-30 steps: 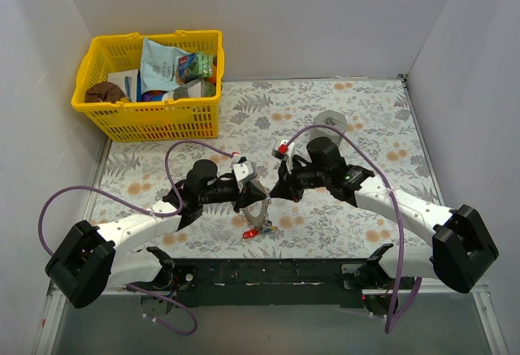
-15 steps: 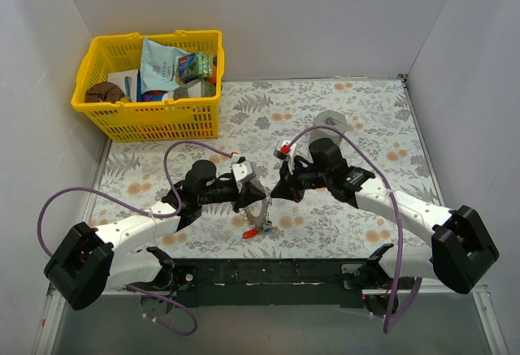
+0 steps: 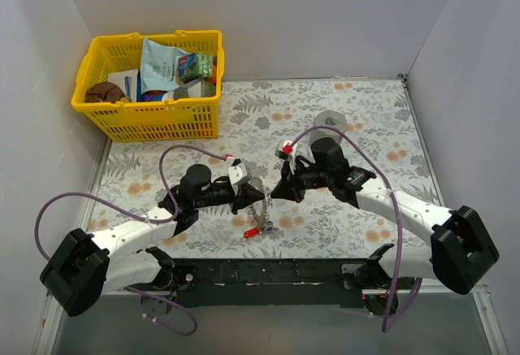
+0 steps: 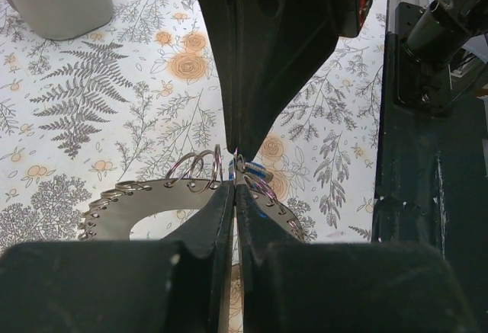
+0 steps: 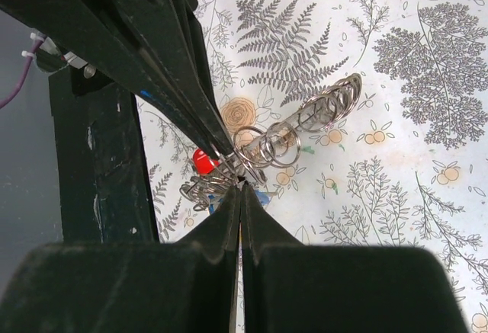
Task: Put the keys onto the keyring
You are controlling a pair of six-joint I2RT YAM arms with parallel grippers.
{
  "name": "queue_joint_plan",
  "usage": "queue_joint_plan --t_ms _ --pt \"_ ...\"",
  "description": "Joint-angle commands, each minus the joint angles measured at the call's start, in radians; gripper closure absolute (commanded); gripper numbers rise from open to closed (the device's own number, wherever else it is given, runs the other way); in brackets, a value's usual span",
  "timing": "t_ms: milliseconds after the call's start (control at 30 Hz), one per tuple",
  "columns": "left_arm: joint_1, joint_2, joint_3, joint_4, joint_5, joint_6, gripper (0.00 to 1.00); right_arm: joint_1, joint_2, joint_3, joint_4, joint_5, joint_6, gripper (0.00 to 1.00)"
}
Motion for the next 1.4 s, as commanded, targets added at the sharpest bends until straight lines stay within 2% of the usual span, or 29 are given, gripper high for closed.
queue_joint_plan --t_ms 0,267,300,367,400,433,467,667,900,1367 --pt "-0.006 -0.070 -0.007 0.124 0.064 -0.017 1.00 -0.014 -0.005 -0.012 0.013 0.023 -0.025 0.99" --pt "-0.006 -0.078 -0.020 0.162 0.079 -0.021 1.00 -0.016 -0.034 -0.029 0.034 -0.017 -0.045 0.99" --pt "-0.006 -0.078 -0.021 0.163 0.081 -0.023 1.00 -0.016 -0.040 -0.035 0.040 -0.025 -0.045 0.96" --pt "-0.006 -0.079 -0.022 0.175 0.087 -0.027 1.00 -0.016 -0.043 -0.037 0.051 -0.048 -0.049 0.89" --pt "-0.006 -0.079 -0.022 0.175 0.087 -0.029 1.00 -0.016 -0.051 -0.037 0.048 -0.051 -0.049 0.79" --pt "-0.006 -0.081 -0.022 0.178 0.089 -0.029 1.00 -0.018 -0.054 -0.038 0.045 -0.054 -0.056 0.75" --pt "-0.006 -0.082 -0.024 0.179 0.090 -0.028 1.00 -0.015 -0.058 -0.040 0.045 -0.054 -0.059 0.66" --pt "-0.006 -0.090 -0.033 0.187 0.087 -0.028 1.00 -0.016 -0.135 -0.090 0.086 -0.071 -0.082 0.40" --pt "-0.006 -0.094 -0.040 0.204 0.101 -0.037 1.00 -0.018 -0.216 -0.115 0.109 -0.083 -0.091 0.34" --pt "-0.006 -0.016 -0.022 0.173 0.073 -0.055 1.00 -0.019 -0.267 -0.121 0.091 -0.149 -0.082 0.35"
